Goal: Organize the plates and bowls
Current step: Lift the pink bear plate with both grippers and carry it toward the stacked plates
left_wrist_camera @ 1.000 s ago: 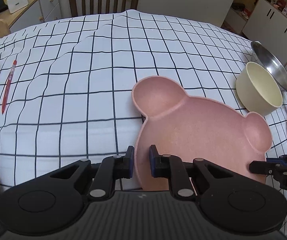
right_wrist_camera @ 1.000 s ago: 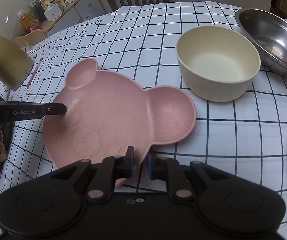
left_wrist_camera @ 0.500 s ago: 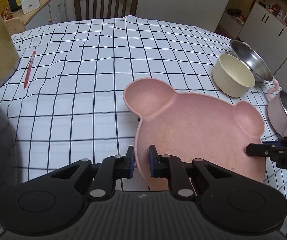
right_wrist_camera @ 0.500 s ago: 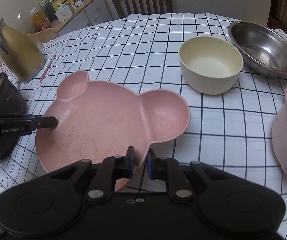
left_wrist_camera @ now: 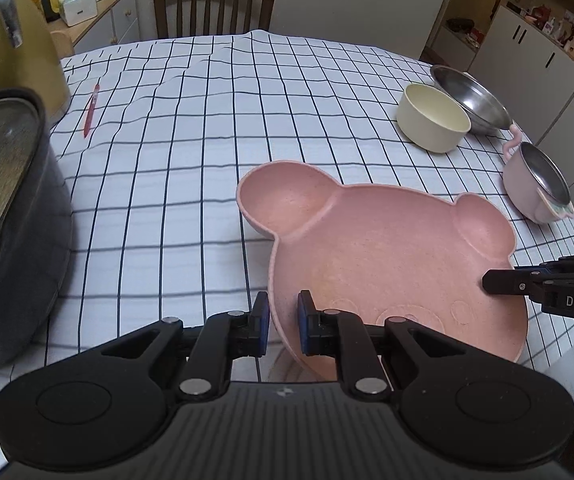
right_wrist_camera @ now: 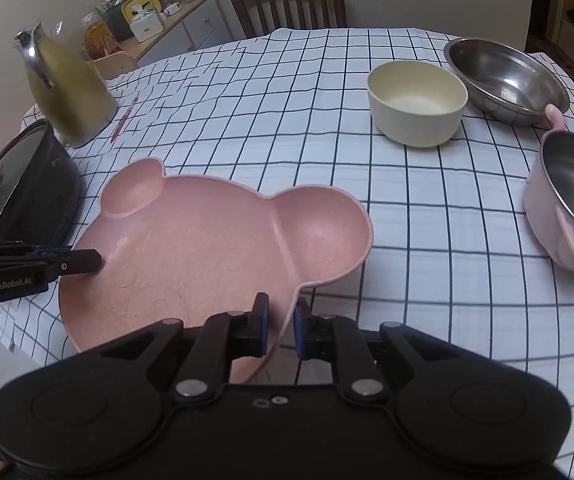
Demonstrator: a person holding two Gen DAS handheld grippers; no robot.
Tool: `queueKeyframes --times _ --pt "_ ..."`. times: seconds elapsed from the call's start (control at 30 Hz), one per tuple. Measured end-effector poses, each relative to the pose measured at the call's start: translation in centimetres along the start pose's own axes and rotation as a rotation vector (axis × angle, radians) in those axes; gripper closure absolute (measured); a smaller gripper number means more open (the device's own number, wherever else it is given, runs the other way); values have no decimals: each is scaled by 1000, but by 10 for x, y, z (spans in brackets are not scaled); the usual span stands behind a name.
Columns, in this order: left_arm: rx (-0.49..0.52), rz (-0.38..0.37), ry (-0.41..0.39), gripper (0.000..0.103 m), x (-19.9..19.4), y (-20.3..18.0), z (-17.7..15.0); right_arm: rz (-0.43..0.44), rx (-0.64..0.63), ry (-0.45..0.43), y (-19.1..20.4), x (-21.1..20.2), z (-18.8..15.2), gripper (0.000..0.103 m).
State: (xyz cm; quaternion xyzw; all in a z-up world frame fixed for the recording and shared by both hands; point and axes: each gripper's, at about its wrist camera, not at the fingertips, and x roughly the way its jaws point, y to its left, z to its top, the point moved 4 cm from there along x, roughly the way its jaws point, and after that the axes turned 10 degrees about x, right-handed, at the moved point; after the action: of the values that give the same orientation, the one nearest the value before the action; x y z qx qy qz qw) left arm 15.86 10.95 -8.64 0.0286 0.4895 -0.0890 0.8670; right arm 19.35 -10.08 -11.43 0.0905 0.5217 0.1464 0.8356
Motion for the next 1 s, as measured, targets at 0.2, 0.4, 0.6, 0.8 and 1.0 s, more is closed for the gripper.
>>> queueKeyframes --times 0.2,0.4,0.6,0.8,1.0 --pt "-1 -1 2 89 -17 -8 -29 -2 -10 8 4 -9 -26 90" --pt "-6 -1 10 89 -26 -14 -55 -6 -19 18 6 -13 -50 90" --pt "-15 -7 23 90 -29 -19 -76 -17 -38 25 9 -13 -66 89" --pt "-17 -2 23 90 -30 -22 -86 -25 -58 23 9 -14 -74 89" --pt "-6 20 18 90 -26 -24 -85 -32 -69 18 10 -11 -76 89"
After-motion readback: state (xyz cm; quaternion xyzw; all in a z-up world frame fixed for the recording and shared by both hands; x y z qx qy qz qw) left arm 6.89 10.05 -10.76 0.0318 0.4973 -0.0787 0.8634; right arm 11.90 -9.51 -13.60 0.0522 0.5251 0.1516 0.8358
